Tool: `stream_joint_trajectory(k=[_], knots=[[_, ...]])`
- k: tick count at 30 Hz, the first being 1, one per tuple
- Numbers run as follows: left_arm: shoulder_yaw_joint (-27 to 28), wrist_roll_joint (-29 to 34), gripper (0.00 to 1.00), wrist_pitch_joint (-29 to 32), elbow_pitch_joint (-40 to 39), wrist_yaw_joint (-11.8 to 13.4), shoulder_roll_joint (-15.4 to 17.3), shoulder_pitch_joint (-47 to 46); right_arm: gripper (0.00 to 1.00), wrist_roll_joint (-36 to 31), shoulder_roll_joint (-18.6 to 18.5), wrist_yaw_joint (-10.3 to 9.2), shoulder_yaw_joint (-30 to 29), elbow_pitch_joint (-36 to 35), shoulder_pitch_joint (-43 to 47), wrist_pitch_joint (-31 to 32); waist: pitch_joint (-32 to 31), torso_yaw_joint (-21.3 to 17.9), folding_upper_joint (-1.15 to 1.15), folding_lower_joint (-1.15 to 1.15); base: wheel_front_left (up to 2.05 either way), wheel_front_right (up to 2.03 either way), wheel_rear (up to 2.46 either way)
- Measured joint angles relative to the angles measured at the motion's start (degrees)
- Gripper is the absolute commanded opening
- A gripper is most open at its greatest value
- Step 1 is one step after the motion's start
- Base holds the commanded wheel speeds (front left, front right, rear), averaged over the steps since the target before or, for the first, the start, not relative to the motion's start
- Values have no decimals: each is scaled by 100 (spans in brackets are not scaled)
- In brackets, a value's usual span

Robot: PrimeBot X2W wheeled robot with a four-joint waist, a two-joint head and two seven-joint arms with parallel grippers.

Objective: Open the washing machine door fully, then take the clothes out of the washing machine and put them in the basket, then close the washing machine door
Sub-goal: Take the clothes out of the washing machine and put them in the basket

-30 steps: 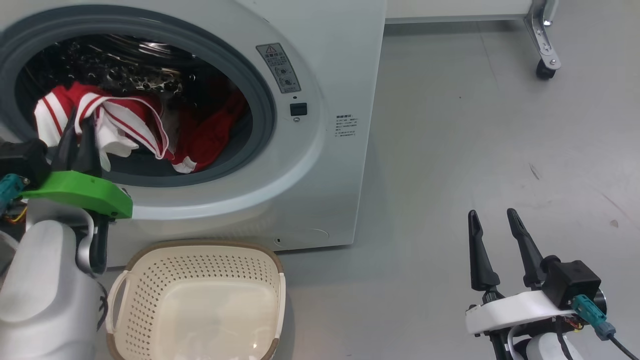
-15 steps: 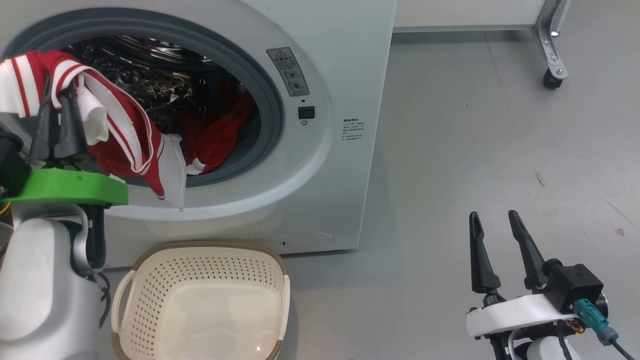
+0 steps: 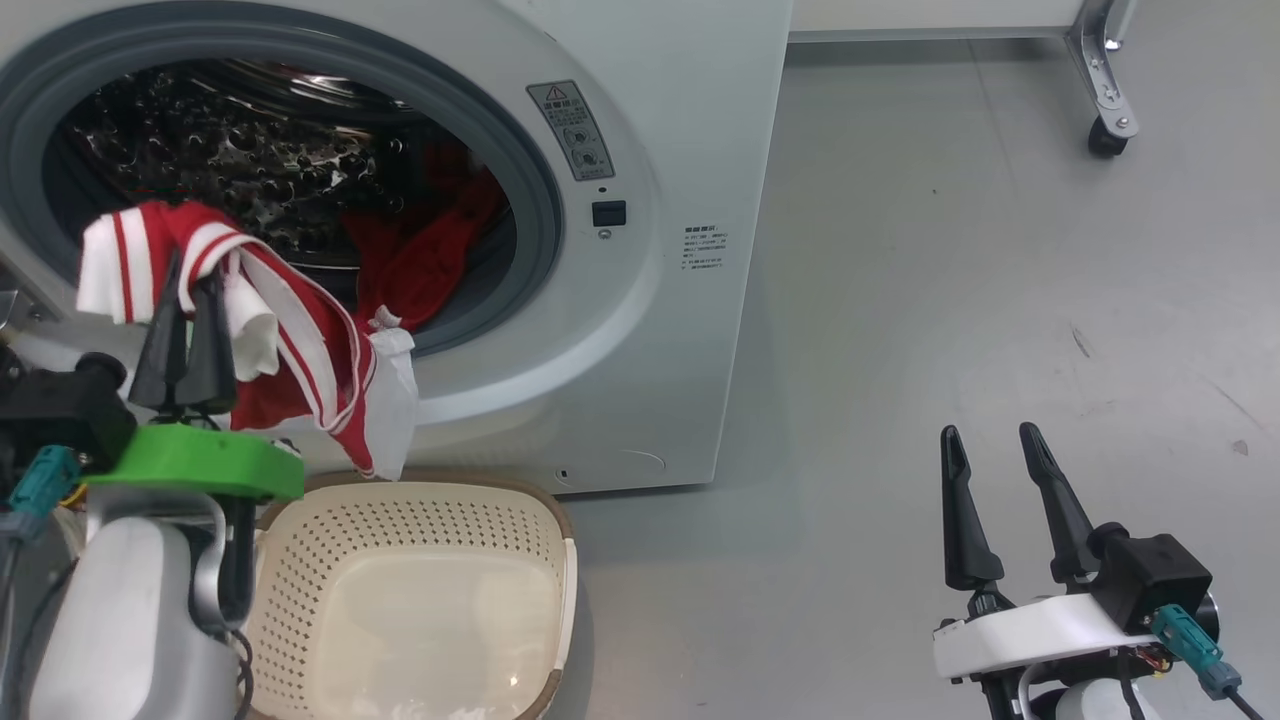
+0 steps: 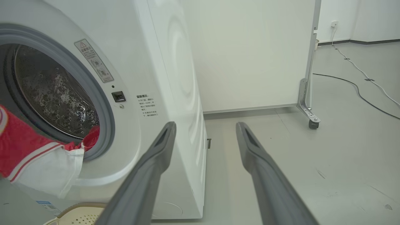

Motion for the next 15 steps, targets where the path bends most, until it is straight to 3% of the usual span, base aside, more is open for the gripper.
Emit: stream_joint_trajectory(k=[15], knots=[[-537,1,0,687,740,-51,-12,754,100,-24,7,3,76,-20,-9,0,258,-51,0,0,0,0,0]])
